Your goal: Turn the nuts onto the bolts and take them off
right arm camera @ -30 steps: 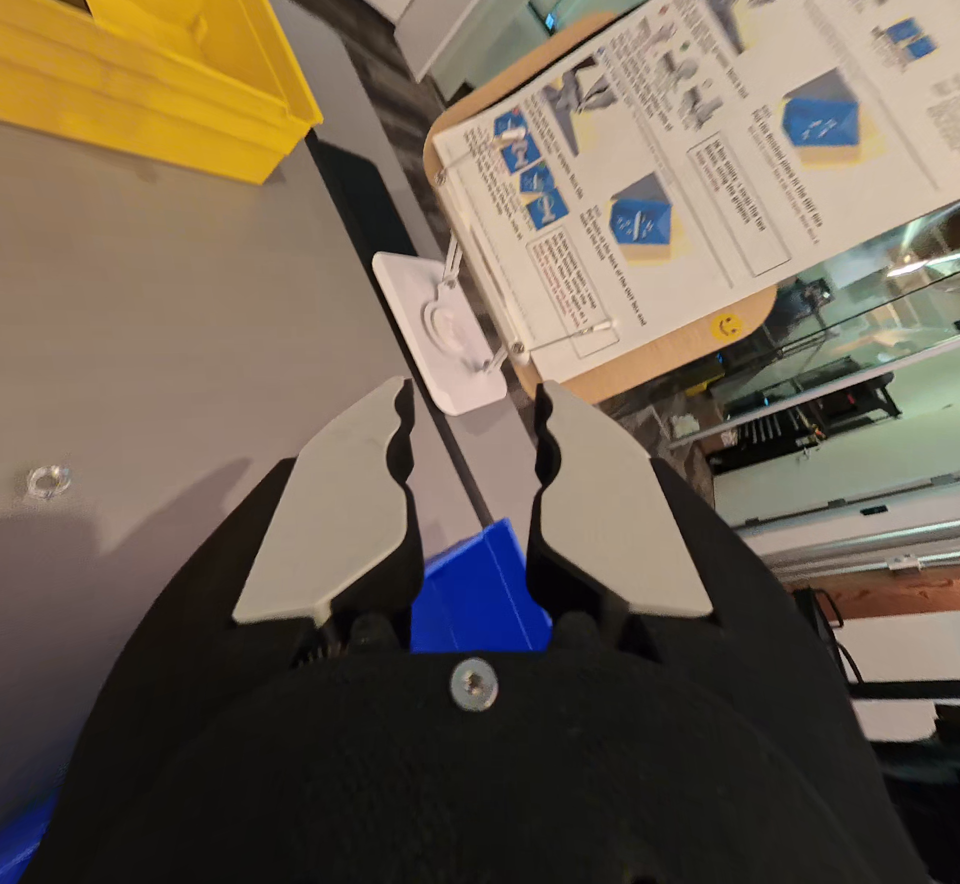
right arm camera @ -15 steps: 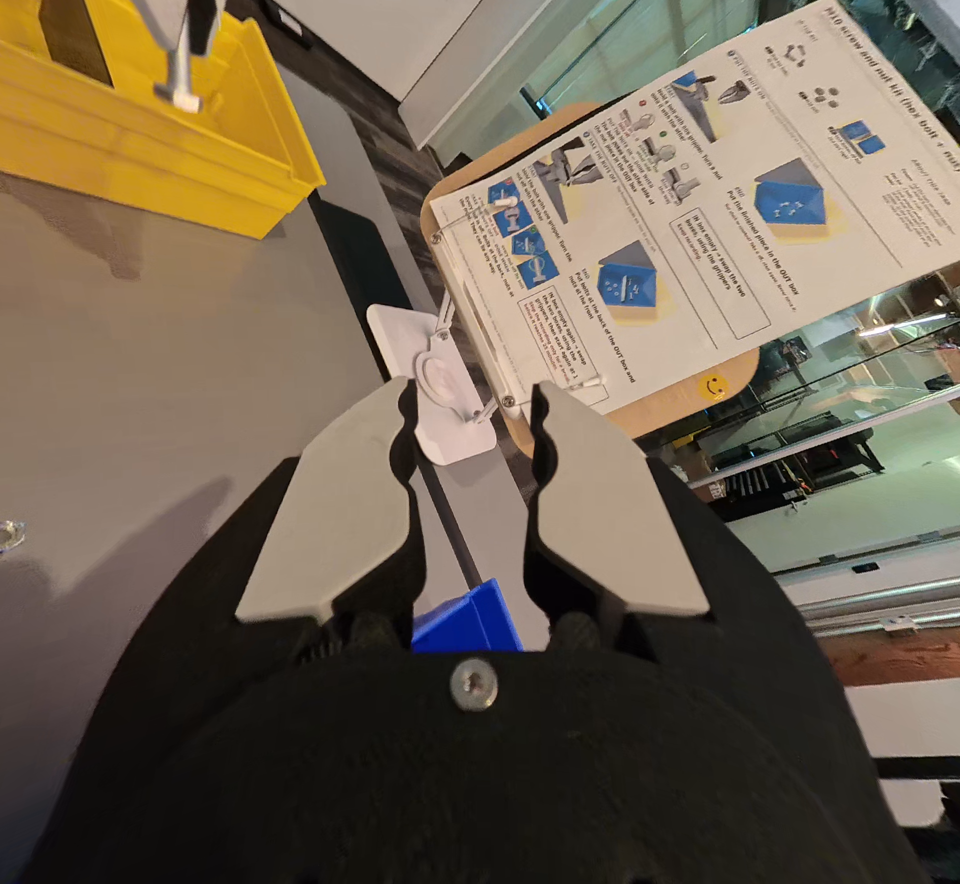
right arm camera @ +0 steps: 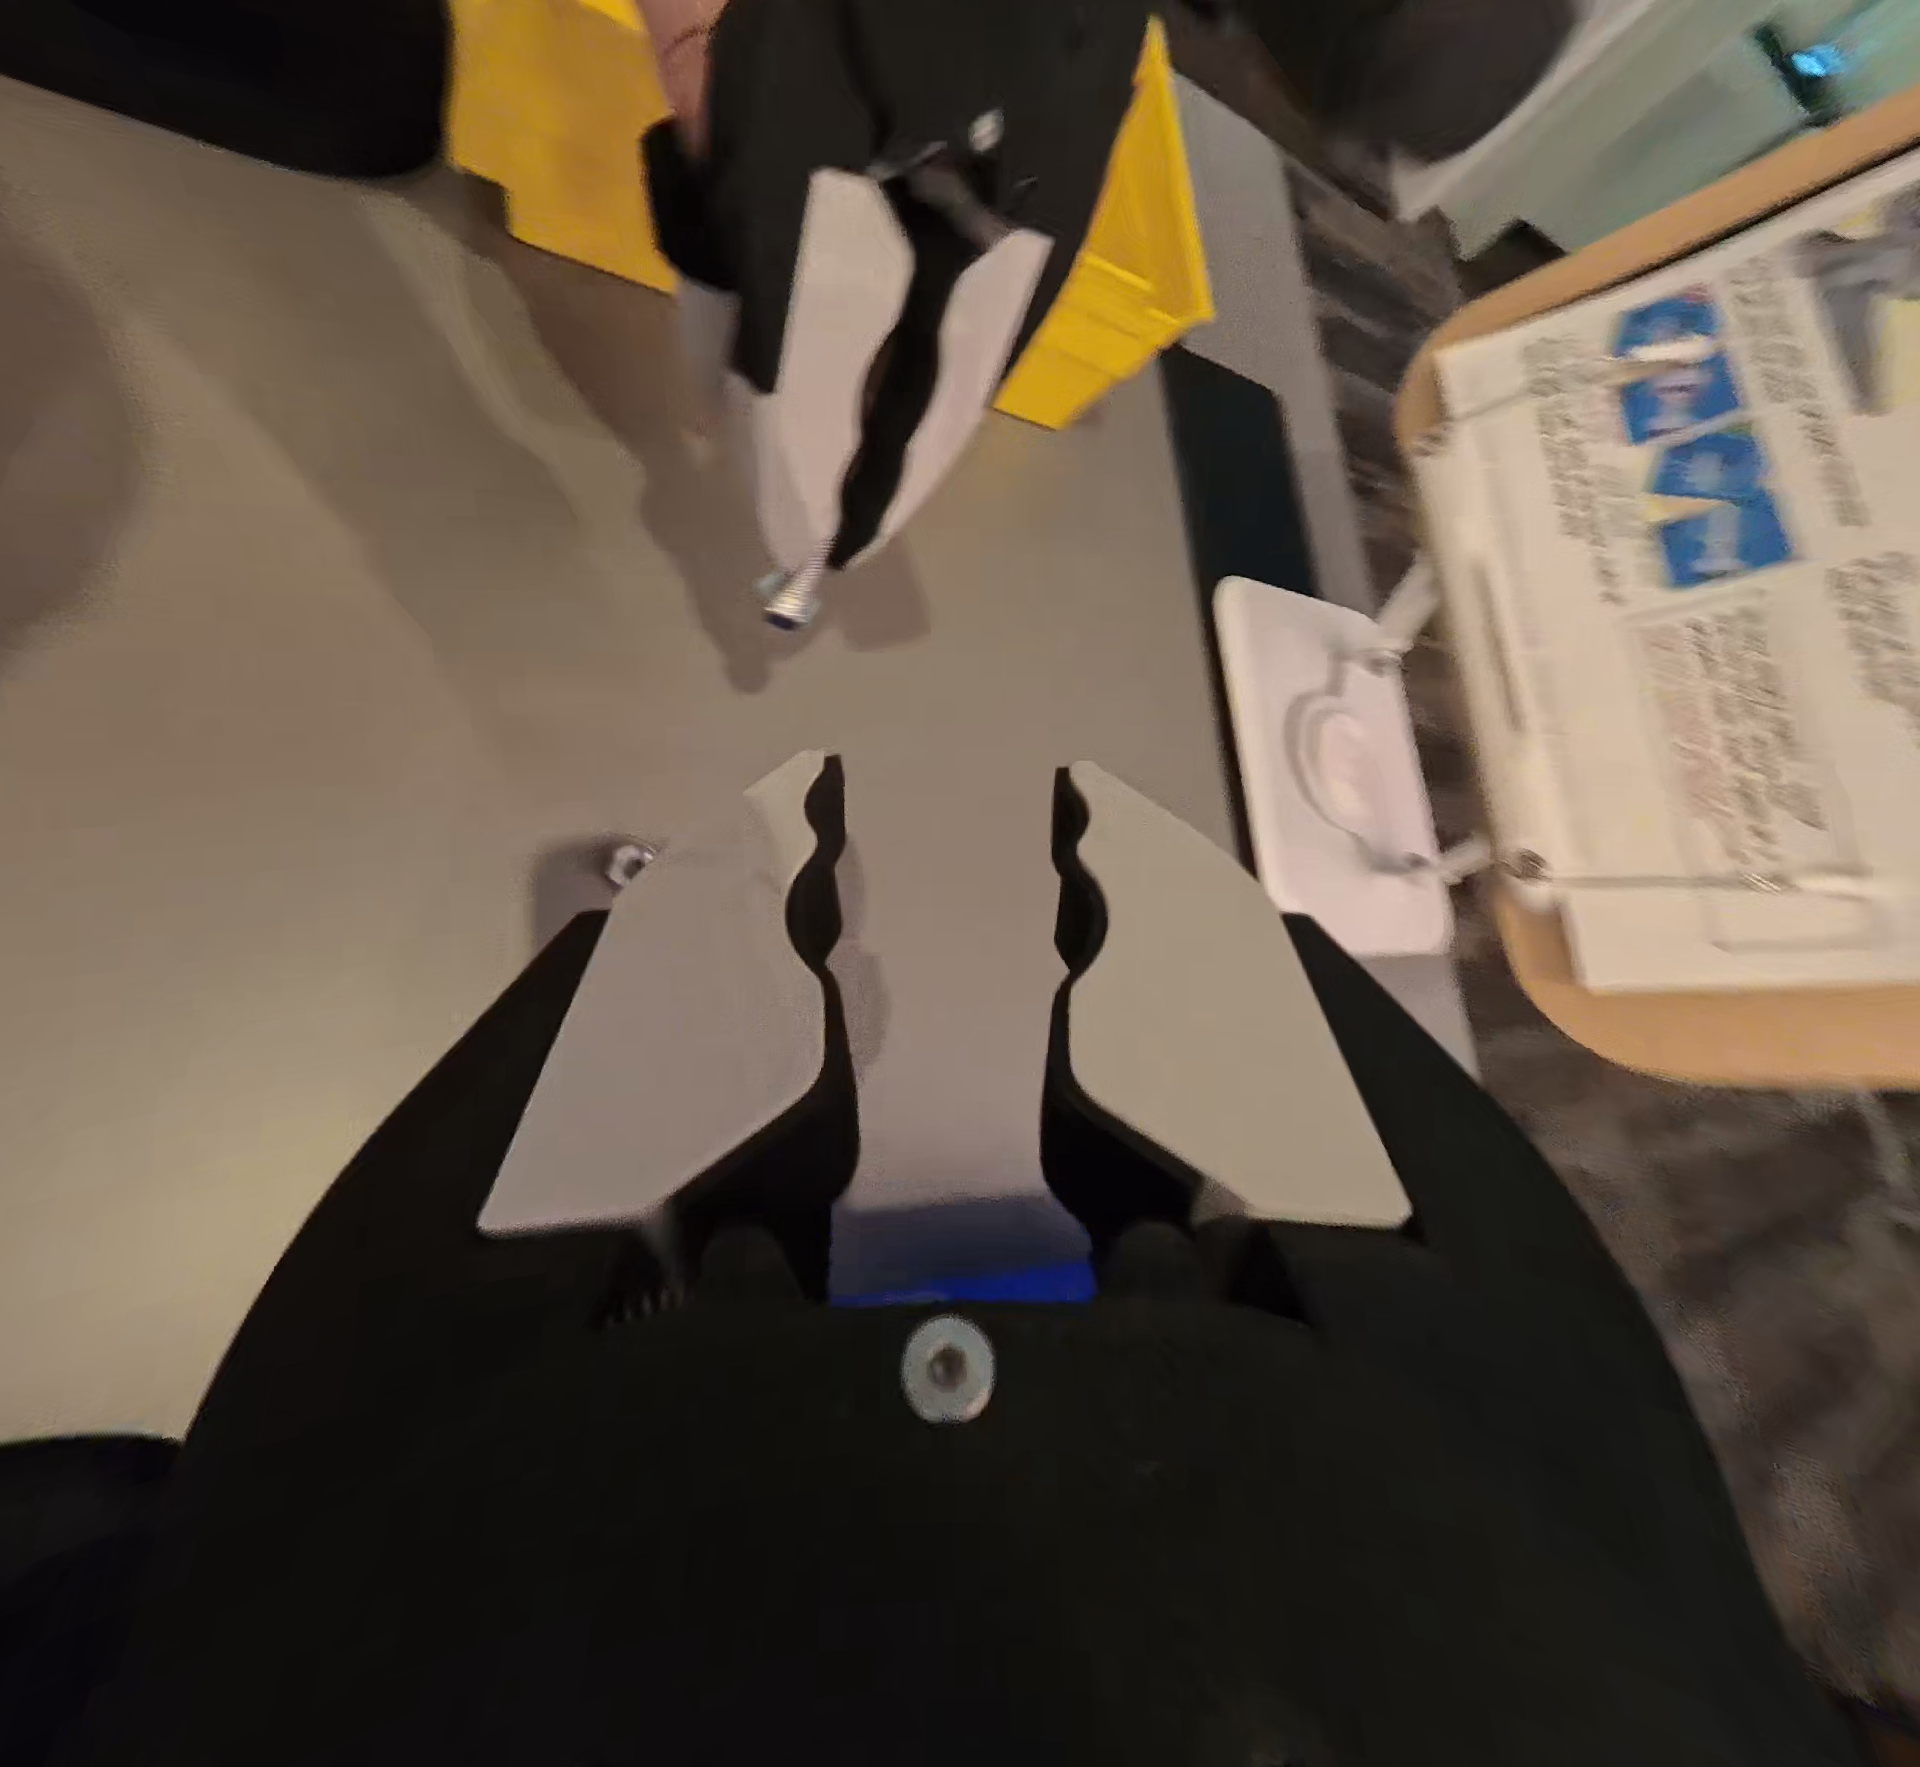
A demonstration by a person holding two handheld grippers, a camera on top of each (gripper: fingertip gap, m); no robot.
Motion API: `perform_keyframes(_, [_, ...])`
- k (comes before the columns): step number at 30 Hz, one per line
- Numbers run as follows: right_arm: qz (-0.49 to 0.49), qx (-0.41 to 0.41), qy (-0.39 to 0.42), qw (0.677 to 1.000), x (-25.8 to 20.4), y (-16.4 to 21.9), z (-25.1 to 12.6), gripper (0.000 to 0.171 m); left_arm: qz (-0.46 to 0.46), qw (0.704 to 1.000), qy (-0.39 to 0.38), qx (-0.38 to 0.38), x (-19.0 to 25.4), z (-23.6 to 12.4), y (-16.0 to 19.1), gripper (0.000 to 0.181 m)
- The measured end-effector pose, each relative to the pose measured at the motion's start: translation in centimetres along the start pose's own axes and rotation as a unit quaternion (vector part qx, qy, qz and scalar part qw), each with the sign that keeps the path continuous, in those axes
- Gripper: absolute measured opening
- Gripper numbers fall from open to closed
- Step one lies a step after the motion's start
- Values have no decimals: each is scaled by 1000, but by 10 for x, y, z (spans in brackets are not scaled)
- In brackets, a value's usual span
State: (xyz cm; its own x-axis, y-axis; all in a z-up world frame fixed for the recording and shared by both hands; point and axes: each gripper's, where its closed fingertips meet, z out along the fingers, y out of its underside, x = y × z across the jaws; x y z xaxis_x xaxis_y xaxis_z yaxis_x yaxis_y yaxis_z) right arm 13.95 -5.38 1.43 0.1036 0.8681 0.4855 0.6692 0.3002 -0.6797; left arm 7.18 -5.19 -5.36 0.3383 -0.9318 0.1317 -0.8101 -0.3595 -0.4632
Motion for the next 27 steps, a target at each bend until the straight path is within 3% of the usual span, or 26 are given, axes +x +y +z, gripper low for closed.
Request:
perform_keyframes(1, [5, 15, -18, 1000, -6, -6, 7, 38, -1, 1000, 5, 16, 2, -10, -3, 10])
perform_keyframes(10, [156, 109, -152, 970, -34, -56, 50, 25, 42, 996, 29, 74, 26, -56, -8, 10])
perform_keyframes(16, [168, 107, -166, 966, -41, -58, 66, 23, 48, 995, 51, 73, 34, -56, -9, 10])
perform_keyframes(20, [182, 115, -168, 962, -38, -59, 65, 11, 44, 994, 49, 90, 31, -62, -12, 10])
perform_keyframes(21, [196, 119, -168, 959, -34, -60, 64, 10, 36, 991, 61, 111, 32, -68, -17, 13])
perform_keyframes(24, [258, 160, -132, 944, -8, -63, 57, 10, 3, 975, 70, 212, 26, -95, -39, 47])
perform_keyframes(27, [369, 272, -121, 881, 26, -76, 34, 10, -10, 961, 35, 273, 10, -107, -51, 62])
